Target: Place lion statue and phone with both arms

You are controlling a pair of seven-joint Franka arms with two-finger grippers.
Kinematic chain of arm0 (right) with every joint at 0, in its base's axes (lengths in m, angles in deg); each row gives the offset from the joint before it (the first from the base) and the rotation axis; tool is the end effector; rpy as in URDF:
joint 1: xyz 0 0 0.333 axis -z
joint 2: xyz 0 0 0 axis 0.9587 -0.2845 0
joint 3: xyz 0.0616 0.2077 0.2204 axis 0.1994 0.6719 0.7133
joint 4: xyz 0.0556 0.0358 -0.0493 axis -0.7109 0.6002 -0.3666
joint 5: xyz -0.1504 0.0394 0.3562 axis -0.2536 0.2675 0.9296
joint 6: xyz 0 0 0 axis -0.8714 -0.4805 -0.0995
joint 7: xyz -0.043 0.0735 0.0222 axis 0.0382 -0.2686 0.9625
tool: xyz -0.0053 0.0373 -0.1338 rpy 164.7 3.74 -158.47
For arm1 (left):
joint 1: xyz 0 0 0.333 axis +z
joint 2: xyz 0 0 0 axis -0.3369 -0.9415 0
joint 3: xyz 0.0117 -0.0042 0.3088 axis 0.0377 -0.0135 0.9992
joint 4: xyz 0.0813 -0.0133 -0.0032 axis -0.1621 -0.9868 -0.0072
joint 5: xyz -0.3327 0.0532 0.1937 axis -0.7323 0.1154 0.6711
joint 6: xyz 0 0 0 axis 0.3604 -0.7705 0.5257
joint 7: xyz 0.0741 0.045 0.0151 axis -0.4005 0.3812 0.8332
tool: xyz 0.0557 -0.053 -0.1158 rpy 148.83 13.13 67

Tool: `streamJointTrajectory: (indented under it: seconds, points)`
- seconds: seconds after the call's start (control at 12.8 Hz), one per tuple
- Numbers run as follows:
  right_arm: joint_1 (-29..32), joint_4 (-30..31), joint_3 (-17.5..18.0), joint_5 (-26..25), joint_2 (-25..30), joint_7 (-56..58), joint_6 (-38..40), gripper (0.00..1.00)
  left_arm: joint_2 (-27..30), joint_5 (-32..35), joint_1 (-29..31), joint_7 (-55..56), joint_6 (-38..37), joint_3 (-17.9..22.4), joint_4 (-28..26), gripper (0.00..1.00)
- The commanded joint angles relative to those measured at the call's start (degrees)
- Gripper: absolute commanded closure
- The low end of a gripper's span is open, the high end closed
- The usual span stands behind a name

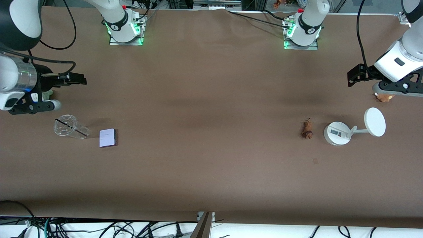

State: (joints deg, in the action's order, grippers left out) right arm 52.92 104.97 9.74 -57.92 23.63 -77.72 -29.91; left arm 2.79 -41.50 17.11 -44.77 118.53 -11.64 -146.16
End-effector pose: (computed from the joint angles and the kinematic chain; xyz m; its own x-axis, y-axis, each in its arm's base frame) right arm 0.5867 0.0577 0.5354 0.9269 0.1106 -0.3586 0.0874 -0.9929 -0.0803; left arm 0.5450 -0.0268 0.5447 0.9917 -0.1127 -0.0613 -0.1170 -0.9906 -0.0709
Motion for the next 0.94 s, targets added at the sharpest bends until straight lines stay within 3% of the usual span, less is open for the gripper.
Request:
streamJointTrajectory:
  seconds: [0.0, 0.08, 0.39, 0.7, 0.86]
  points:
    - [12.68, 5.38, 13.4, -4.43, 5.82, -0.57, -1.11, 0.01, 0.74, -1.06, 0.3, 0.28, -0.91, -0.23, 0.26, 0.0]
    - [15.6, 7.93, 16.14, -5.15, 7.67, -0.4, -3.12, 0.01, 0.74, -1.06, 0.3, 0.28, -1.0, -0.23, 0.26, 0.0]
    - [17.29, 23.21, 16.96, -5.94, 18.38, 0.04, -14.46, 0.0, 0.65, -1.06, 0.21, 0.28, -0.74, -0.32, 0.26, 0.0]
    - [18.43, 31.84, 17.92, -6.3, 26.21, -0.31, -23.16, 0.0, 0.74, -1.06, 0.21, 0.36, -0.83, -0.23, 0.26, 0.0]
    - [19.32, 33.44, 18.98, -6.82, 27.28, -0.31, -24.5, 0.0, 0.65, -1.06, 0.21, 0.28, -0.83, -0.23, 0.26, 0.0]
